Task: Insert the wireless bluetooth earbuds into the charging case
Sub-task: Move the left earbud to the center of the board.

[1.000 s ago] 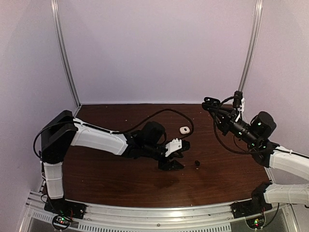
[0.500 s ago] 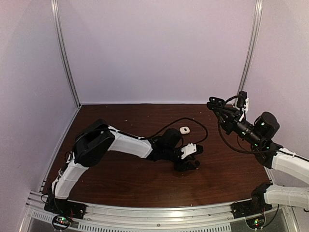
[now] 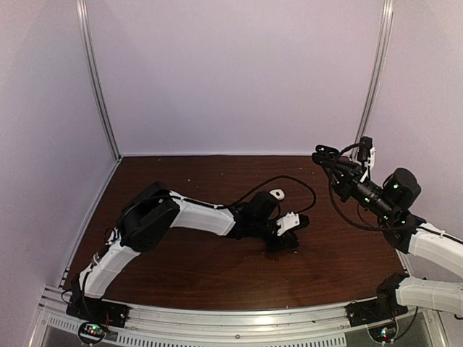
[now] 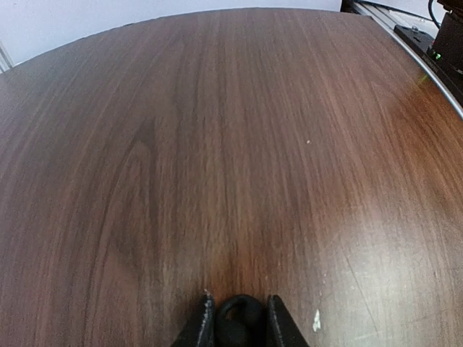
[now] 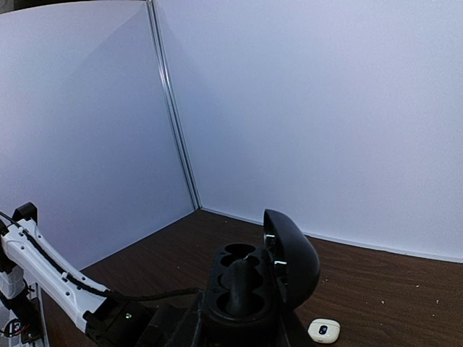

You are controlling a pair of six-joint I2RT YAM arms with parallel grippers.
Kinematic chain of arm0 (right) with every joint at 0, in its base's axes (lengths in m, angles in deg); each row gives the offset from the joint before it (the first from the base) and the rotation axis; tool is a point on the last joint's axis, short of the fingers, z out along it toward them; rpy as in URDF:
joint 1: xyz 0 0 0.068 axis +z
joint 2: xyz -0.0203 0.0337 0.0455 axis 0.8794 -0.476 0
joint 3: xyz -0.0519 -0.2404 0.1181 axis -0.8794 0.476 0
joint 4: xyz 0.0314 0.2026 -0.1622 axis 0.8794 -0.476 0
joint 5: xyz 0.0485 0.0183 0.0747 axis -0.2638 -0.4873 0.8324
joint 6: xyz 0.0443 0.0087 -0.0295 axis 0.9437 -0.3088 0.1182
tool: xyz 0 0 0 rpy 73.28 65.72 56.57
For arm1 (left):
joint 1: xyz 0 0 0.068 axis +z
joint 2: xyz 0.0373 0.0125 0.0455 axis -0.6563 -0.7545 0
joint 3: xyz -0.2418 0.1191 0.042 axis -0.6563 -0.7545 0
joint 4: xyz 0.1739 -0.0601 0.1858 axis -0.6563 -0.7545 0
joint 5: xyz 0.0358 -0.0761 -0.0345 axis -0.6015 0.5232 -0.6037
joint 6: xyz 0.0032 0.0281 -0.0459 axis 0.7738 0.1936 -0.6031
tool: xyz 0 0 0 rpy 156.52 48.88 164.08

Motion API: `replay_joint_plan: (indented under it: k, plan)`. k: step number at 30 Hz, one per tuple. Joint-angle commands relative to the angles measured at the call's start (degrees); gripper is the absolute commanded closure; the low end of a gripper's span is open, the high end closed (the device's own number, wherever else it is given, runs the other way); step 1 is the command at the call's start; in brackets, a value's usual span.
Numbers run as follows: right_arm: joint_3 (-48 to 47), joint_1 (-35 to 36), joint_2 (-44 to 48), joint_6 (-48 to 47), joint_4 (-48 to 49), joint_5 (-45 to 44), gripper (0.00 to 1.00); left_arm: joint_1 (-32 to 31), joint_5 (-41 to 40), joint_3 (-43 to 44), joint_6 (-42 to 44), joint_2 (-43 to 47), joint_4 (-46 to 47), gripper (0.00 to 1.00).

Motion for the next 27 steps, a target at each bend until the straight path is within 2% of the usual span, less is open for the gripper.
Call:
replay_joint_plan:
  k: [1, 10, 15, 21, 27]
  plan:
    - [0.54, -0.38, 0.5, -0.38, 0.3, 0.71, 1.0, 1.84, -4.12, -10.28, -2.25, 6.63, -2.96, 0.79]
    - [1.31, -0.37, -3.27, 1.53, 5.65, 4.07, 1.0, 4.75, -16.86, -41.51, -12.44, 30.3, 4.8, 0.8]
    - [1.31, -0.37, -5.53, 2.38, 8.25, 5.49, 1.0, 6.13, -28.41, -56.03, -26.1, 40.33, 5.71, 0.79]
    - [1.29, -0.37, -7.08, 3.05, 10.21, 6.18, 1.0, 6.5, -37.0, -62.82, -45.95, 47.91, 6.73, 0.76]
    - [0.95, -0.37, -7.12, 2.24, 9.42, 6.07, 1.0, 6.46, -37.56, -60.53, -53.32, 47.33, 2.43, 0.67]
